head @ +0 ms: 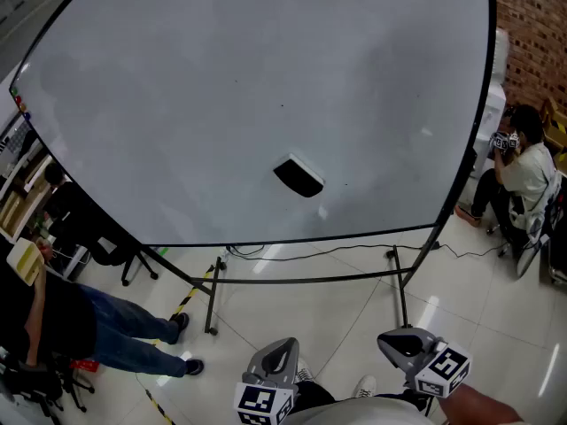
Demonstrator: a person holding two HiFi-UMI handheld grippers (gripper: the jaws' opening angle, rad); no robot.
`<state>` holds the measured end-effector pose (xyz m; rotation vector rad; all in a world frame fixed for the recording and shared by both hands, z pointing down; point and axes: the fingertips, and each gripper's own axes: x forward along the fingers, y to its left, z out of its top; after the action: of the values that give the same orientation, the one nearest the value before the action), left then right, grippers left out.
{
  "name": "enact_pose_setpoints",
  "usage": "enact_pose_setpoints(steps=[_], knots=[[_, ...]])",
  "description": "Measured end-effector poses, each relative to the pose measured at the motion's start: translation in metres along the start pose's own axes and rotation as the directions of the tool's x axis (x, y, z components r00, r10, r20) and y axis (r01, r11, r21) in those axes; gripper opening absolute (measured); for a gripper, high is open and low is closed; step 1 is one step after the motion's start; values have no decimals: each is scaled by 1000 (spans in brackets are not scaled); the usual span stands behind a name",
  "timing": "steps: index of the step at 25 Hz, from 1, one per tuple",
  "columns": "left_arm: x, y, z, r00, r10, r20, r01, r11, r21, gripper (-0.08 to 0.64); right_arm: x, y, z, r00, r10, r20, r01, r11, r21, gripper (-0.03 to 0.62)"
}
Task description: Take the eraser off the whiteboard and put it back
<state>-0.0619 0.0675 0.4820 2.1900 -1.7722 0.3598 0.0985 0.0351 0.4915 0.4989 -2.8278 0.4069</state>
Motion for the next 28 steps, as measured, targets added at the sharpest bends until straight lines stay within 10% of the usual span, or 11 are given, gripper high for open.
enact_pose_setpoints(steps=[18,28], knots=[[96,90,51,954,-299,33,293,947,131,21,124,-41,52,967,-249,47,246,967,62,2],[120,102,64,961,-268,66,264,962,73,42,140,-64,72,974,-221,43,220,975,42,2]])
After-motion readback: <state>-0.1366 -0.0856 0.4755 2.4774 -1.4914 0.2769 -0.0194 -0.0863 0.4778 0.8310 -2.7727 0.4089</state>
